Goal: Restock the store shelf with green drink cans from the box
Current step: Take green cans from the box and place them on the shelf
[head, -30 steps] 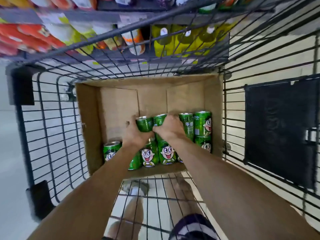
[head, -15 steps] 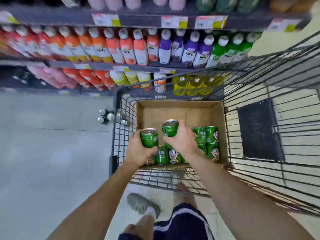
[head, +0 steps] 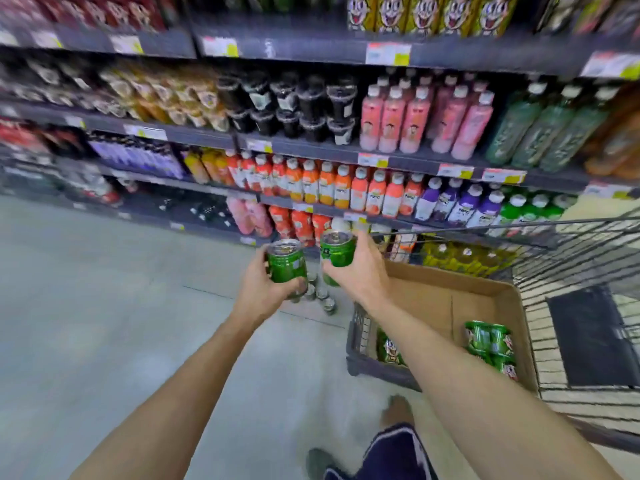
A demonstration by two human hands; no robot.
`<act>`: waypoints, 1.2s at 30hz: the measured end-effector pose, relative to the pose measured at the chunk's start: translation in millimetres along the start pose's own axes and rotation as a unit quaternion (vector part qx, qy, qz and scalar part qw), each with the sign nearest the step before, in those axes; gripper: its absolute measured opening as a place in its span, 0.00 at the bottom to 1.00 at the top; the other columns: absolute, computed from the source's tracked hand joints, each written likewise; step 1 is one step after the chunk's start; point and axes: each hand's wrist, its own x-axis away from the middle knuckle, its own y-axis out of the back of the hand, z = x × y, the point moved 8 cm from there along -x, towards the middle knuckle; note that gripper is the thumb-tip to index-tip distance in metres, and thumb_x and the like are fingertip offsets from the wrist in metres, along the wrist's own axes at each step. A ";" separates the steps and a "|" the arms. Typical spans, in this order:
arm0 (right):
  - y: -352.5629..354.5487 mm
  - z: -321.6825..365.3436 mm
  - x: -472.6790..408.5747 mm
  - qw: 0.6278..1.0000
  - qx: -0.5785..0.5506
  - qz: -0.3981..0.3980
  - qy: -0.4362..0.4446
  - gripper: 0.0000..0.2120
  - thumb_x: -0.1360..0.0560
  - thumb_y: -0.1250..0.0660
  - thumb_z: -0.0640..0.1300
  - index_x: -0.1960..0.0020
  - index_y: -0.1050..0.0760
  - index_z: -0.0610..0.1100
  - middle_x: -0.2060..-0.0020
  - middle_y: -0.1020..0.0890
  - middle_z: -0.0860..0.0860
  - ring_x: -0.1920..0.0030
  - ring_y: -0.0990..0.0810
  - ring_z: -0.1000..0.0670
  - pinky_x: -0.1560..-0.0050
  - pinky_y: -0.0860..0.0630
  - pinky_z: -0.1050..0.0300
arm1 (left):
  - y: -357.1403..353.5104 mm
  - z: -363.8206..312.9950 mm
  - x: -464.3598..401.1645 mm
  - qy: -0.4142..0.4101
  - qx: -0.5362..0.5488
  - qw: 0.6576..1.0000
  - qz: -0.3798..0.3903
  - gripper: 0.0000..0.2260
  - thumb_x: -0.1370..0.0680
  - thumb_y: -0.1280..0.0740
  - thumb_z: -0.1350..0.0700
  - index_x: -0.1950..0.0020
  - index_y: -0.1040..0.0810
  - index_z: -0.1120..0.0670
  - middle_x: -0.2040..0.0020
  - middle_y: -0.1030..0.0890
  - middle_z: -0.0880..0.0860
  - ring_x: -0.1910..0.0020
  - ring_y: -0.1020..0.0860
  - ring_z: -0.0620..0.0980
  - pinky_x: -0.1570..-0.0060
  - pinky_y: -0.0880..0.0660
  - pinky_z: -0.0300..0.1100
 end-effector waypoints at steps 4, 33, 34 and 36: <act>-6.4 67.0 1.6 0.998 -0.014 -0.001 0.056 0.31 0.32 0.26 0.55 0.34 0.35 0.49 0.42 0.26 0.51 0.42 0.26 0.50 0.50 0.32 0.59 | 63.9 -11.9 2.0 -0.024 0.002 0.998 -0.053 0.33 0.37 0.20 0.65 0.36 0.29 0.54 0.50 0.20 0.47 0.59 0.23 0.29 0.62 0.26 0.27; -42.7 294.4 -247.2 0.973 -0.071 -0.118 0.187 0.30 0.33 0.26 0.57 0.34 0.31 0.53 0.41 0.24 0.56 0.42 0.25 0.52 0.44 0.26 0.52 | 253.4 -138.4 -274.6 -0.134 -0.080 0.984 -0.091 0.35 0.36 0.19 0.49 0.32 0.31 0.47 0.44 0.23 0.43 0.44 0.23 0.44 0.48 0.24 0.37; -40.0 298.4 -254.7 0.972 -0.069 -0.126 0.184 0.31 0.33 0.26 0.57 0.34 0.32 0.53 0.41 0.24 0.56 0.41 0.25 0.52 0.43 0.26 0.51 | 255.2 -147.2 -286.0 -0.146 -0.082 0.982 -0.089 0.34 0.35 0.20 0.50 0.32 0.30 0.47 0.44 0.23 0.43 0.45 0.24 0.43 0.51 0.27 0.31; -36.1 306.8 -270.4 0.972 -0.065 -0.140 0.177 0.32 0.32 0.26 0.57 0.32 0.32 0.52 0.39 0.24 0.56 0.40 0.25 0.52 0.41 0.26 0.51 | 259.2 -163.6 -308.3 -0.169 -0.080 0.979 -0.081 0.32 0.34 0.20 0.52 0.33 0.30 0.48 0.46 0.25 0.40 0.48 0.26 0.37 0.56 0.33 0.24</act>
